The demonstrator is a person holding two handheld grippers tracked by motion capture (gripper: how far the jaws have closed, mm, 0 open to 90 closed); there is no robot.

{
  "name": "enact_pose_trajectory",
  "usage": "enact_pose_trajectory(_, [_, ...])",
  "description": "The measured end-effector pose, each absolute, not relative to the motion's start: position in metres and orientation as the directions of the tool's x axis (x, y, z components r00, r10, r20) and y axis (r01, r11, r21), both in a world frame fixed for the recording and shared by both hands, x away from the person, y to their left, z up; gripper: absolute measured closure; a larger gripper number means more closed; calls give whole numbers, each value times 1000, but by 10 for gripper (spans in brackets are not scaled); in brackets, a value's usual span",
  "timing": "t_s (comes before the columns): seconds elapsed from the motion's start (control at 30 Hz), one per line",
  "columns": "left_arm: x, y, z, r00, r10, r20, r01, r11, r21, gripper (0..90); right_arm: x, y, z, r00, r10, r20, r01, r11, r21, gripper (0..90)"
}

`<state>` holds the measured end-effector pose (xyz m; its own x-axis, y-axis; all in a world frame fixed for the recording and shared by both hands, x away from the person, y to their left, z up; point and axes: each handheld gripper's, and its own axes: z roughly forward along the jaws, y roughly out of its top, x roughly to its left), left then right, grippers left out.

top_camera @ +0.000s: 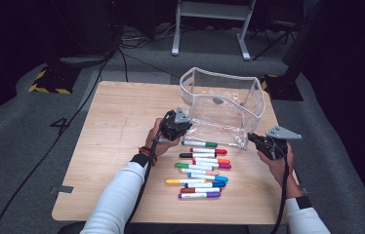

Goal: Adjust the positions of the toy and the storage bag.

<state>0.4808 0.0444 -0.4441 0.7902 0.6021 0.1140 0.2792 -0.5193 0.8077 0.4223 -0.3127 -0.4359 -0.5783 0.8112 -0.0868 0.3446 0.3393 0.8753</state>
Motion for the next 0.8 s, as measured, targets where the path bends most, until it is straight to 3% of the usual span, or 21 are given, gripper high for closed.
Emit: enact_pose_trajectory(0.8, [456,59,-444,805,584,108,269,-520,810,875,398,-307,-433,-623,779,-77,343,360,868,878])
